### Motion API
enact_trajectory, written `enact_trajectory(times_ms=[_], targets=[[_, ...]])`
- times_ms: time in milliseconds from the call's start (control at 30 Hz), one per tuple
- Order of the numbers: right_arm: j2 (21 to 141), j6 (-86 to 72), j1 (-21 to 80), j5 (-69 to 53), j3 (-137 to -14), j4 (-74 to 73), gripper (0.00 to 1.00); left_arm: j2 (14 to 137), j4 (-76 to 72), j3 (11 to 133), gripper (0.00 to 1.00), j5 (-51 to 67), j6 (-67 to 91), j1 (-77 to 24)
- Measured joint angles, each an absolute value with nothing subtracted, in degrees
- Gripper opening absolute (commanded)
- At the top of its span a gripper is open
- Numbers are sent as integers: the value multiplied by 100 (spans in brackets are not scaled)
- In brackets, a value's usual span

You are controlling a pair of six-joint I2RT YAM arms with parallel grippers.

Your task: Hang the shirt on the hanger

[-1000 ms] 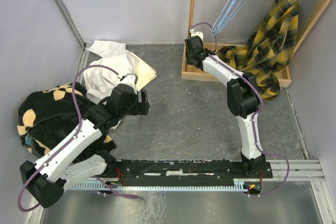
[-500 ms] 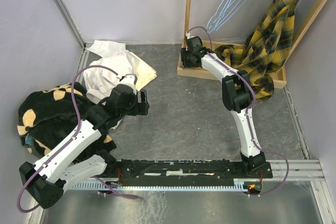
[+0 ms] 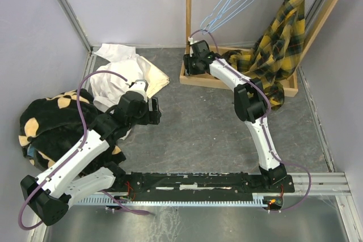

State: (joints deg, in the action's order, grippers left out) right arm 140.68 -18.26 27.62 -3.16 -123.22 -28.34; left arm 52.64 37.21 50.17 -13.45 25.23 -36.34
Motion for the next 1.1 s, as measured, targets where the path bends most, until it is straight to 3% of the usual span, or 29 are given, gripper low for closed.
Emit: enact_trajectory(times_ms=[200,500,667,900,1100], targets=[[13867,-1636,3153,-261,-12031,-2696,68,5264,3721,5017,86,-1345,2526,-3634],[11745,-1155,3667,794,-9878,-2045,74,5231,3717,5017,87,-1345,2523,-3634],[10923,-847,4101,1264,-8899,-1476,76,5234,3715,5017,96,-1400,2523,-3634],[10084,-904,5089,1806,-6794,-1114,79,5046,3664,5006,99,-1588,2521,-3634],[8624,-2322,5113,2958,-4722,-1315,83,4766,3583,4834,98,-1658,2523,-3634]])
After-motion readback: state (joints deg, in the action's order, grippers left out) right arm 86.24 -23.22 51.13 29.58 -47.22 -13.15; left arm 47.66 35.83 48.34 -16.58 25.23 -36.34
